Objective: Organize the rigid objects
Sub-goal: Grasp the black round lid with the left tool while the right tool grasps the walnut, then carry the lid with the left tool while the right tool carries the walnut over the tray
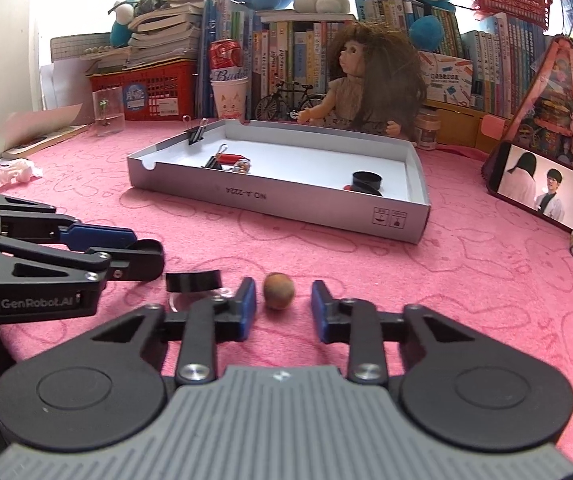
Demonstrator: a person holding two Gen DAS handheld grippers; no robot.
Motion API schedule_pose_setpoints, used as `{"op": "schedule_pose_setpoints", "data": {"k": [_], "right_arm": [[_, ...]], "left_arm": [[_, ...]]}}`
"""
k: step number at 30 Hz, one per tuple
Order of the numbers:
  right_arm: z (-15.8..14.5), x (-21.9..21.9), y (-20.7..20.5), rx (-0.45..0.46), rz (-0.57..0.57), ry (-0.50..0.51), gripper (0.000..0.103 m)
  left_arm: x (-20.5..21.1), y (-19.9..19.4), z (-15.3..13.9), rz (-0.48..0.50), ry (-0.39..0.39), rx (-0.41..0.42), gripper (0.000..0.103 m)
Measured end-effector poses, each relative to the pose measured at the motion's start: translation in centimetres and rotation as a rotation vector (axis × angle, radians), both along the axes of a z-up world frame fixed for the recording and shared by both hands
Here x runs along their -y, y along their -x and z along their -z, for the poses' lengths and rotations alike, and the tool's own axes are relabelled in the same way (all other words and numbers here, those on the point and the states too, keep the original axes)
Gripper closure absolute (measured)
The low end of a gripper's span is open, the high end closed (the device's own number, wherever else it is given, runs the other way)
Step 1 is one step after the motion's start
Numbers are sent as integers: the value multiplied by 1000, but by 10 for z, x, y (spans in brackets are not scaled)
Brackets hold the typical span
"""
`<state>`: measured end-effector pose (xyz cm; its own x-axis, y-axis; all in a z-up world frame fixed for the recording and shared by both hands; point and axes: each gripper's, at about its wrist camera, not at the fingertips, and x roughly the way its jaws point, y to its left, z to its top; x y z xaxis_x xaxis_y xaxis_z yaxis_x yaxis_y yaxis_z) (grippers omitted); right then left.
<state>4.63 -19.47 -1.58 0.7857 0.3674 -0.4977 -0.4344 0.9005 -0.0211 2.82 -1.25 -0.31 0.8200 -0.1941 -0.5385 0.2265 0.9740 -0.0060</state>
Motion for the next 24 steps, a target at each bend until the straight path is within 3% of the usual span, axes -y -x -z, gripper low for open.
{"op": "schedule_pose_setpoints", "data": {"k": [3, 13, 24], "right_arm": [[-1, -1, 1, 4, -2, -9, 82], [-12, 0, -12, 34, 43, -25, 82], [-34, 12, -61, 44, 144, -104, 82]], "left_arm": [[-2, -1, -3, -14, 8, 0, 73], [-12, -21, -26, -60, 40, 56, 73], [-28, -71, -56, -128, 60, 140, 73]]}}
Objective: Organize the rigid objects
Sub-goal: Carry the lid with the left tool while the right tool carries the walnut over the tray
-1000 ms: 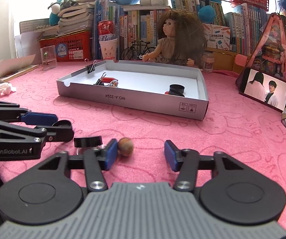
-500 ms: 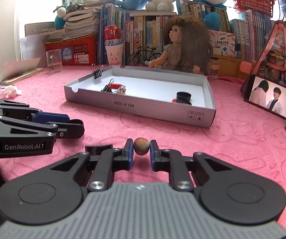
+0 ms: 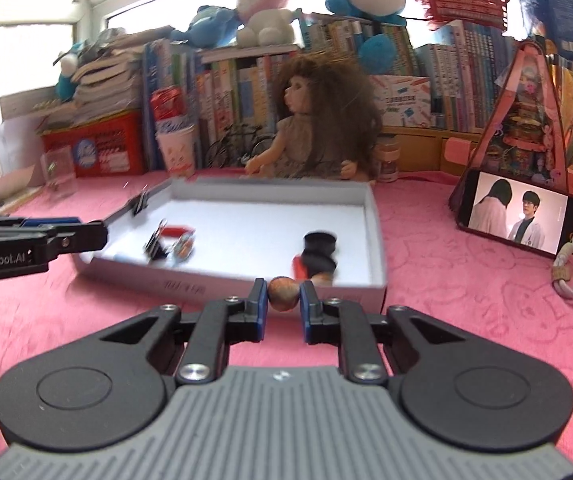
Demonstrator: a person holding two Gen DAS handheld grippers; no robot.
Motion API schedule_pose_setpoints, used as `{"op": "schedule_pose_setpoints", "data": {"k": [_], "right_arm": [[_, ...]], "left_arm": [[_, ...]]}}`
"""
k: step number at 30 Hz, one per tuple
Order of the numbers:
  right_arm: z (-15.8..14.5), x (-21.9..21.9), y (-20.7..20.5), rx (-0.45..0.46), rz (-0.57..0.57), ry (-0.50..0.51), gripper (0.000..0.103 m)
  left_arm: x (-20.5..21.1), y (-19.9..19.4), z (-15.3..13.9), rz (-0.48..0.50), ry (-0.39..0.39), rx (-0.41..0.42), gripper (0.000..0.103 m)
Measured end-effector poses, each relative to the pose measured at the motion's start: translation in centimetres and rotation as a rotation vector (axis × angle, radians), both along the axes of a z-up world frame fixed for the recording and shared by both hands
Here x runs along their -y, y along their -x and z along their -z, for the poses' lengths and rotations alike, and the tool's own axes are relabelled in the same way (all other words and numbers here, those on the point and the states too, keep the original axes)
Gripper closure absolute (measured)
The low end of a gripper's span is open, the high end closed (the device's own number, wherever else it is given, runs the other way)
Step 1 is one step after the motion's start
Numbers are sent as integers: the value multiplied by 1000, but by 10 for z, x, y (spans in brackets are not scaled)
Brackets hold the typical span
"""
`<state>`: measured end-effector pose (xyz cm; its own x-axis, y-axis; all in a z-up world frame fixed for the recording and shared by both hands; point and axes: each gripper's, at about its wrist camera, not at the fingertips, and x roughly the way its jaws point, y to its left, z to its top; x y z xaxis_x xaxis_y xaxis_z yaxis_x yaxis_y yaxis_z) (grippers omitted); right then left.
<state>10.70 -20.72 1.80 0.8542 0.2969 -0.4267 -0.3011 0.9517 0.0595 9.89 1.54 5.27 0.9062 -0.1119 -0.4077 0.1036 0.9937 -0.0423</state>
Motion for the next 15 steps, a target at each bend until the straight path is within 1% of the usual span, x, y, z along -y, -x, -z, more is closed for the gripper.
{"op": "schedule_pose_setpoints", "data": {"k": [5, 7, 10, 12, 15], "right_arm": [[-8, 6, -35, -6, 33, -67, 82], [-10, 11, -52, -31, 44, -124, 82], [-10, 15, -75, -61, 58, -196, 82], [-8, 15, -87, -62, 64, -210, 82], [-4, 11, -104, -72, 80, -198, 82]], "left_arm": [[-7, -38, 0, -20, 33, 11, 73], [-10, -53, 3, -27, 45, 21, 73], [-14, -76, 10, -51, 60, 3, 73], [-15, -89, 14, -68, 55, -2, 73], [-15, -105, 20, -86, 54, -9, 73]]}}
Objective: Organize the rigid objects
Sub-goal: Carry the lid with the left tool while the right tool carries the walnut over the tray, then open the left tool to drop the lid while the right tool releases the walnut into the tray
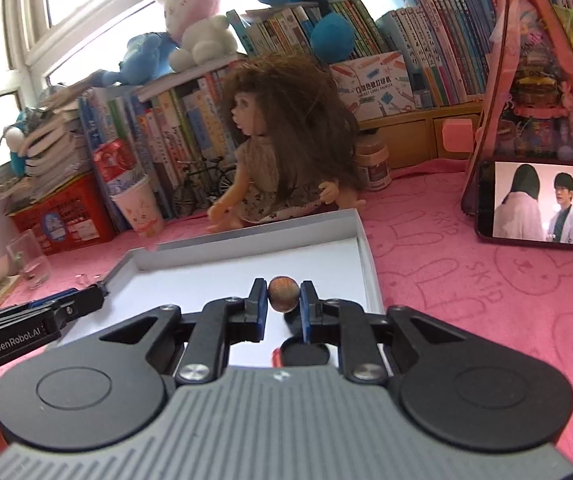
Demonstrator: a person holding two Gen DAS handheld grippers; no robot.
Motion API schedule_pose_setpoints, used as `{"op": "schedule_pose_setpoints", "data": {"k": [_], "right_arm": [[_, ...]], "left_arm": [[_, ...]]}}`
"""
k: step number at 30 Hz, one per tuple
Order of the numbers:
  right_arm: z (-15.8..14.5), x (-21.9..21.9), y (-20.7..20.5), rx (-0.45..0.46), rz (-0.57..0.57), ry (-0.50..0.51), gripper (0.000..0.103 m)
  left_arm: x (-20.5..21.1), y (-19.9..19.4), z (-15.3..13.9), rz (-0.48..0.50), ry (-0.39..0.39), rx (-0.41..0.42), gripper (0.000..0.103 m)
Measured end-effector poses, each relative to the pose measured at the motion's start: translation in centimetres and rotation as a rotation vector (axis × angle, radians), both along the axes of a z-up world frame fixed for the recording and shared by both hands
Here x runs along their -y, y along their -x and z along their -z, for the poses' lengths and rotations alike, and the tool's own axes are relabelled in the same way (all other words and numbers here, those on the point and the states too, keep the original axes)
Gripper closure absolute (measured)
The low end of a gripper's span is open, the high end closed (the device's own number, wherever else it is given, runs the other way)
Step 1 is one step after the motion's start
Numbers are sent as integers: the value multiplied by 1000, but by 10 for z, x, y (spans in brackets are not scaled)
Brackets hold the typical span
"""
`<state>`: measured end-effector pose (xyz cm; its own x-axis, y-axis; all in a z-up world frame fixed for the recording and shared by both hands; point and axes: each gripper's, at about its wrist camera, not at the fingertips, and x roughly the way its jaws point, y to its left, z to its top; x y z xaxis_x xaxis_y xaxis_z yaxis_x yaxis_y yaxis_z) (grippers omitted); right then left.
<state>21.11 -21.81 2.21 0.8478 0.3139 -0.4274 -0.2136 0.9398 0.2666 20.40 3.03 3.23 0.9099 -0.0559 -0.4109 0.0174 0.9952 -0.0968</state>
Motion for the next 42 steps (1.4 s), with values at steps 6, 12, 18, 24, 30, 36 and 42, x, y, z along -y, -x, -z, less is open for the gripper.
{"op": "schedule_pose_setpoints", "data": {"k": [6, 12, 18, 24, 30, 36, 42], "right_arm": [[12, -11, -21, -13, 7, 44, 82], [15, -18, -33, -21, 17, 47, 82], [20, -20, -41, -43, 28, 52, 82], [24, -19, -45, -66, 41, 54, 82], [24, -22, -46, -69, 35, 70, 82], [24, -23, -46, -72, 34, 74, 82], [25, -24, -46, -75, 33, 74, 82]], "left_arm": [[4, -21, 7, -25, -11, -30, 73], [7, -39, 12, -46, -33, -46, 73], [7, -48, 19, -54, -41, -81, 73], [8, -52, 21, -45, -47, -101, 73], [9, -55, 22, -54, -56, -121, 73], [10, -56, 23, -58, -62, -127, 73], [10, -57, 23, -59, -62, -127, 73]]}}
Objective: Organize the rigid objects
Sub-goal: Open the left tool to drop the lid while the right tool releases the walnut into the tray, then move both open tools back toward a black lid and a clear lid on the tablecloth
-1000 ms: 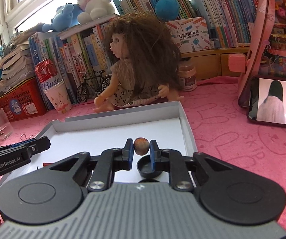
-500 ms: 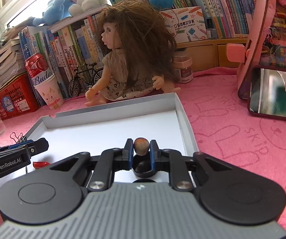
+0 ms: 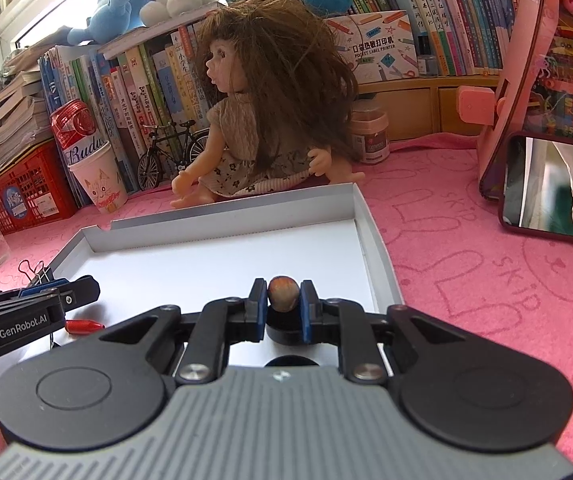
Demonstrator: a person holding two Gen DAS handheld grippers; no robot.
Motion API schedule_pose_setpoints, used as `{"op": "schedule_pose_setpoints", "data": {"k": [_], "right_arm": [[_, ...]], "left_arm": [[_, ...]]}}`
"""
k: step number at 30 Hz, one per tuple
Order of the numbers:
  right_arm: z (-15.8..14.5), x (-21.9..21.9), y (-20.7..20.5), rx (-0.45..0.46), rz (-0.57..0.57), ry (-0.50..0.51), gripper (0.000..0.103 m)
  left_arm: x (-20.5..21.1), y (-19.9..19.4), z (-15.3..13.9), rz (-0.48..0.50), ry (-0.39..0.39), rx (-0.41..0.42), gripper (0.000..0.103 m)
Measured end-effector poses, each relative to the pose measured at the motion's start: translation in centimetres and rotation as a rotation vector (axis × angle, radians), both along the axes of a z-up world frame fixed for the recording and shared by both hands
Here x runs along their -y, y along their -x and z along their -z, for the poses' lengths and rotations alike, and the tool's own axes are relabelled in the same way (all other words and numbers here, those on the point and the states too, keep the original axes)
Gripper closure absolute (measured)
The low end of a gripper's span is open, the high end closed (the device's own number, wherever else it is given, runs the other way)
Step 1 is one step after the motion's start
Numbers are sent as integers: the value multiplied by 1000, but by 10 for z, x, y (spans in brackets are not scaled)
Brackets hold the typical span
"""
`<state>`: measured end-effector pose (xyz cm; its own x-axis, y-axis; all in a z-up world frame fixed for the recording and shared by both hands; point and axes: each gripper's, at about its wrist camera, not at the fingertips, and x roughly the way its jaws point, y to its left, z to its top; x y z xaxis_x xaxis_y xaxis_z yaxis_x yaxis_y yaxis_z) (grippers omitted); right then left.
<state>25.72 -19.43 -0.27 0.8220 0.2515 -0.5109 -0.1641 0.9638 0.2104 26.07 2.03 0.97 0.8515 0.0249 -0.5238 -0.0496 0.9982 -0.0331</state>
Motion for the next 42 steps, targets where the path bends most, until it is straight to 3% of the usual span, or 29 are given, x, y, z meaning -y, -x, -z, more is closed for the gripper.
{"op": "schedule_pose_setpoints", "data": {"k": [10, 12, 15, 17, 18, 20, 23, 34, 42], "right_arm": [[1, 0, 0, -2, -1, -1, 79], [1, 1, 1, -3, -3, -11, 78], [0, 2, 3, -1, -2, -11, 74], [-2, 3, 6, 2, -1, -19, 66], [-3, 5, 7, 3, -4, -25, 56], [-7, 6, 11, 11, -11, -26, 54], [-14, 4, 19, 33, -25, -2, 46], [-35, -4, 55, 110, -89, 80, 23], [-45, 1, 89, 141, -127, 100, 16]], "left_arm": [[1, 1, 0, 2, -3, 7, 72], [2, 2, -1, 5, -10, 8, 62], [4, 6, -2, 9, -20, 10, 54], [5, 8, -4, 12, -22, 1, 50], [5, 10, -5, 13, -19, -2, 48], [6, 16, -8, 24, -14, 6, 43], [10, 26, -15, 49, -19, 34, 26], [22, 68, -39, 136, -58, 78, 22], [15, 111, -47, 176, 8, 93, 21]]}}
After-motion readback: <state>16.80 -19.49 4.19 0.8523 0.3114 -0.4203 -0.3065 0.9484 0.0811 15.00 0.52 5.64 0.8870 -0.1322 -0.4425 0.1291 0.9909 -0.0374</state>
